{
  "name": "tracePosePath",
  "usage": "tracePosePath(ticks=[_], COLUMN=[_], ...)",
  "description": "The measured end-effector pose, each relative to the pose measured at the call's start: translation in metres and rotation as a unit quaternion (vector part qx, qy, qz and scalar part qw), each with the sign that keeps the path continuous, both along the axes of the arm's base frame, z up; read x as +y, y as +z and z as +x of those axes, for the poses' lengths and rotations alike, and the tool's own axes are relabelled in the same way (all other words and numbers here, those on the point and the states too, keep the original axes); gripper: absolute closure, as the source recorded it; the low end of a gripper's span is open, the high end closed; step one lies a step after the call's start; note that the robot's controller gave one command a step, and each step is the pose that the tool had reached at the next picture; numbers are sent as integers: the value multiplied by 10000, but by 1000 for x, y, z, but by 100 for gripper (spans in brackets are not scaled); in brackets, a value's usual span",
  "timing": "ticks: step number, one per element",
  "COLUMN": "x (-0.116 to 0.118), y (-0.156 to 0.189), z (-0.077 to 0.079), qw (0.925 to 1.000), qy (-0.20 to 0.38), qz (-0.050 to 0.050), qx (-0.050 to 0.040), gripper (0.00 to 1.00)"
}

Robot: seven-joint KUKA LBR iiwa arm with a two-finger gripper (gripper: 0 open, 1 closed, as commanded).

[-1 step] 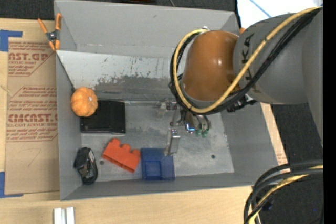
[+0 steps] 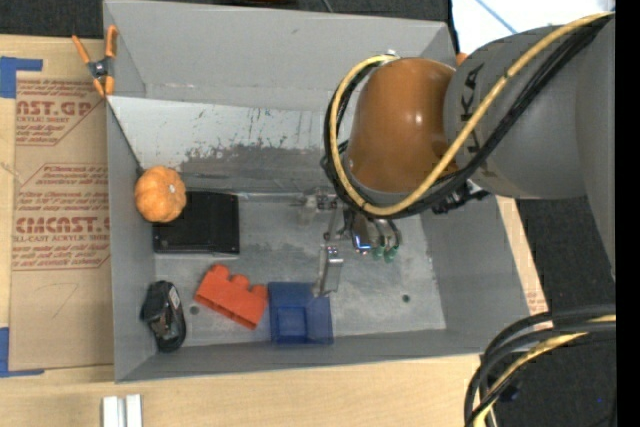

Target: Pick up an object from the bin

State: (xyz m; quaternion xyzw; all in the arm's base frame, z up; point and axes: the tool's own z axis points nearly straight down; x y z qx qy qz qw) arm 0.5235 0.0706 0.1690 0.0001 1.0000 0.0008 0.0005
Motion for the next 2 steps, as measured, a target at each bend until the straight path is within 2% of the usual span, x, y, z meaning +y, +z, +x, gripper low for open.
tracePosePath(ticks=[2], x=[1], y=[-7], z=[6], qw=[10000], qy=[69], qz=[-1], qx=[-7], gripper=[0])
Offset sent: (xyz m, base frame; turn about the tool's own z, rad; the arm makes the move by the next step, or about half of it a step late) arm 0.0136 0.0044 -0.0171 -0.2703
